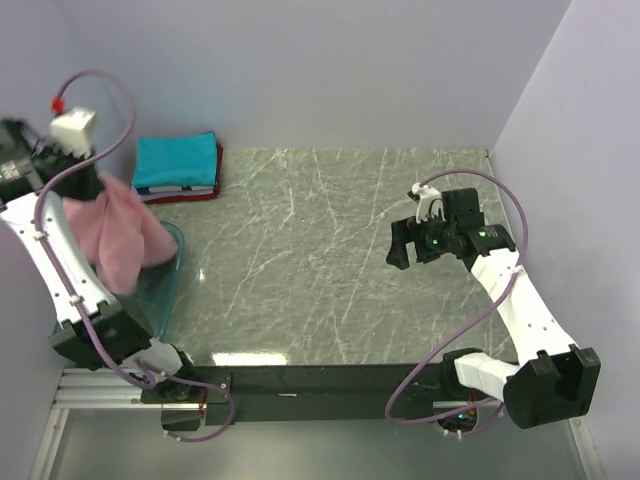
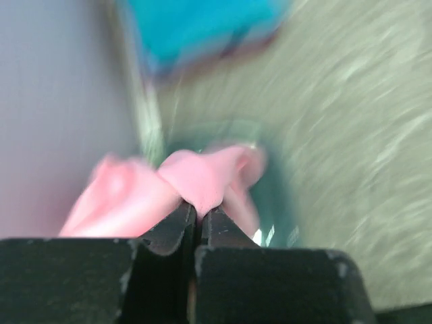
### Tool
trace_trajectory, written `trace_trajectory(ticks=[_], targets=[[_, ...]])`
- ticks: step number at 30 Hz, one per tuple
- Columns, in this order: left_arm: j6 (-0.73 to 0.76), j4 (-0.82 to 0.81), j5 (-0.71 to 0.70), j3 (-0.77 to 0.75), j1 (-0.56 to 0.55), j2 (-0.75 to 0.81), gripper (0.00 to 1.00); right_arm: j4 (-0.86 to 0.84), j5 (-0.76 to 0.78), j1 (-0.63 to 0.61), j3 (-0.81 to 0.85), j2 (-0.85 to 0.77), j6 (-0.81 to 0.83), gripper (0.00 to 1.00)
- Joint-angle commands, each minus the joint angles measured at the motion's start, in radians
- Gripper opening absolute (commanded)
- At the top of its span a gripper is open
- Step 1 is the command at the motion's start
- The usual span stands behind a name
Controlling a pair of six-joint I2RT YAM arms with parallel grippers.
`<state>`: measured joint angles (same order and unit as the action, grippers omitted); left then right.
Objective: Fold and stack the t-shirts
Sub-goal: Grab the tshirt from the pile, then move the tshirt to the center of the board
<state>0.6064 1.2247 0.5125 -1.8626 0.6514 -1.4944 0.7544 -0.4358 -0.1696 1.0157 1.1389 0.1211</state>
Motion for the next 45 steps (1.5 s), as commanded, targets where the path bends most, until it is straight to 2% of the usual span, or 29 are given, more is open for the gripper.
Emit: trace_trajectory(ticks=[1,2,3,5,6,9,11,12,13,14,15,16,17,19,20,21,23,25,28,30,32,34,35,36,38,40,41,45], targets=[[-0.172,0.075,0.161,-0.226,-0.221,0.031,0.00,-0.039,0.008,0.005,0.032,-0.047,-0.012,1.00],[-0.219,0.044,0.165,-0.263,-0.280,0.029,0.00,-0.044,0.014,0.005,0.032,-0.056,-0.017,1.00],[-0.312,-0.041,0.162,-0.320,-0.385,0.028,0.00,-0.049,0.022,0.007,0.034,-0.059,-0.020,1.00],[-0.396,-0.117,0.152,-0.377,-0.497,0.005,0.00,-0.053,0.034,0.013,0.037,-0.070,-0.029,1.00],[-0.458,-0.146,0.152,-0.448,-0.600,-0.007,0.00,-0.055,0.038,0.016,0.041,-0.076,-0.032,1.00],[-0.616,-0.295,0.202,-0.535,-0.726,-0.038,0.00,-0.067,0.060,0.035,0.043,-0.094,-0.043,1.00],[-0.727,-0.479,0.303,-0.491,-0.737,0.003,0.00,-0.067,0.066,0.051,0.044,-0.111,-0.046,1.00],[-0.790,-0.535,0.325,-0.402,-0.737,0.026,0.00,-0.067,0.068,0.056,0.046,-0.113,-0.044,1.00],[-0.803,-0.571,0.340,-0.351,-0.737,0.048,0.14,-0.067,0.071,0.062,0.046,-0.119,-0.043,1.00],[-0.797,-0.583,0.351,-0.298,-0.737,0.096,0.36,-0.067,0.075,0.065,0.046,-0.123,-0.035,1.00],[-0.733,-0.558,0.350,-0.179,-0.737,0.118,0.57,-0.055,0.078,0.074,0.047,-0.128,-0.028,1.00],[-0.676,-0.516,0.334,-0.123,-0.737,0.137,0.93,-0.047,0.084,0.081,0.047,-0.134,-0.011,1.00],[-0.627,-0.423,0.248,-0.068,-0.737,0.167,0.99,-0.041,0.092,0.088,0.049,-0.140,0.003,1.00],[-0.516,-0.387,0.201,0.135,-0.699,0.207,0.99,-0.006,0.100,0.117,0.050,-0.159,0.060,1.00],[-0.467,-0.387,0.222,0.292,-0.620,0.261,0.99,0.005,0.101,0.131,0.050,-0.163,0.083,1.00],[-0.467,-0.434,0.198,0.365,-0.595,0.290,0.99,0.023,0.100,0.142,0.049,-0.171,0.104,1.00],[-0.403,-0.438,0.181,0.490,-0.569,0.332,0.99,0.049,0.091,0.165,0.047,-0.166,0.161,1.00],[-0.343,-0.383,0.230,0.542,-0.573,0.330,0.99,0.068,0.100,0.189,0.046,-0.142,0.179,1.00],[-0.272,-0.386,0.297,0.646,-0.645,0.345,0.99,0.043,0.098,0.199,0.044,-0.108,0.172,1.00],[-0.260,-0.425,0.319,0.738,-0.734,0.384,0.97,0.055,0.086,0.200,0.069,-0.082,0.175,1.00],[-0.304,-0.549,0.301,0.837,-0.838,0.434,0.95,0.088,0.074,0.200,0.089,-0.033,0.202,1.00],[-0.321,-0.623,0.262,0.893,-0.929,0.450,0.93,0.147,0.063,0.200,0.101,0.014,0.250,1.00],[-0.330,-0.683,0.206,0.936,-1.029,0.451,0.92,0.164,0.065,0.200,0.098,0.030,0.261,1.00],[-0.341,-0.709,0.184,0.953,-1.082,0.447,0.91,0.189,0.065,0.202,0.087,0.044,0.270,1.00],[-0.402,-0.805,0.102,0.997,-1.226,0.415,0.90,0.200,0.039,0.200,0.072,0.085,0.285,0.99],[-0.447,-0.858,0.075,1.016,-1.312,0.361,0.92,0.185,0.023,0.199,0.069,0.125,0.255,0.98],[-0.497,-0.899,0.064,1.031,-1.393,0.341,0.93,0.178,0.008,0.196,0.076,0.142,0.241,0.98],[-0.599,-1.023,0.009,1.066,-1.538,0.255,0.97,0.097,0.026,0.144,0.073,0.226,0.158,0.94]])
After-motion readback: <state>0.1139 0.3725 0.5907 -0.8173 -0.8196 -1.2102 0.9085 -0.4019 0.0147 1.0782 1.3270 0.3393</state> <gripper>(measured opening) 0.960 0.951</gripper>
